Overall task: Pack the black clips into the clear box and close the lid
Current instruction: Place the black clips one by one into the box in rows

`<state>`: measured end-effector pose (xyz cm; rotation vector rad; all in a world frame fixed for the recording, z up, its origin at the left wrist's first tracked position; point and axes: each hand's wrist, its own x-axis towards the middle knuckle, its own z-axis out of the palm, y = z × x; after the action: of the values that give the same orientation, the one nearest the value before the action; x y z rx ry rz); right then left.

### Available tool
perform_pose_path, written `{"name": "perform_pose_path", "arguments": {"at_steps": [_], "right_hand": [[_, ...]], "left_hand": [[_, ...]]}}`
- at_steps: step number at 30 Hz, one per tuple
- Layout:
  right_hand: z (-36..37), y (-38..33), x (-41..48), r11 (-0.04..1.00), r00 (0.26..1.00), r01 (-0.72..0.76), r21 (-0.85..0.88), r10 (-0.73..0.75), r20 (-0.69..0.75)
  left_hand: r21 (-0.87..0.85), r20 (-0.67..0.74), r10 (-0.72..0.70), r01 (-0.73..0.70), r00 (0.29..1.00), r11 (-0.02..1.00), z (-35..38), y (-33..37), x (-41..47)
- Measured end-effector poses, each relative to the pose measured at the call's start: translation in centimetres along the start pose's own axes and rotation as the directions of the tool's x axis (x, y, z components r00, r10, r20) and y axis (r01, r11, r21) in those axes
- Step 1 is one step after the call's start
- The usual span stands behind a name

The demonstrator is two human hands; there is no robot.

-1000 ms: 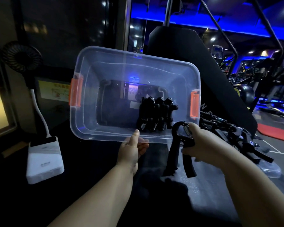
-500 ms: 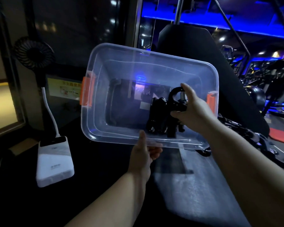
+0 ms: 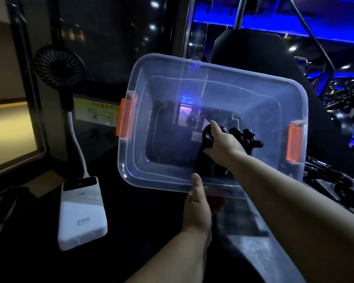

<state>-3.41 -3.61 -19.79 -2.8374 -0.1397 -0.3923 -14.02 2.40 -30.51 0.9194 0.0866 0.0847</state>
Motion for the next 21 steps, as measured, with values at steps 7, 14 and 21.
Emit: {"name": "perform_pose_path", "arguments": {"at_steps": [7,14,21], "right_hand": [[0.8,0.7,1.5,0.949,0.984,0.046,-0.312,-0.097,-0.151],[1.1,1.0,2.2,0.856,0.949,0.054,-0.513,-0.204,-0.24],[1.7,1.4,2.8,0.835,0.944,0.263,-0.483,-0.327,-0.05]], "left_hand": [[-0.018,-0.009,0.015,-0.015,1.0,1.0,0.0,-0.2,-0.1],[-0.004,-0.085,0.026,-0.026,0.996,1.0,-0.2,-0.8,0.1],[0.01,-0.054,0.009,-0.009,0.998,1.0,-0.3,-0.7,0.4]]}}
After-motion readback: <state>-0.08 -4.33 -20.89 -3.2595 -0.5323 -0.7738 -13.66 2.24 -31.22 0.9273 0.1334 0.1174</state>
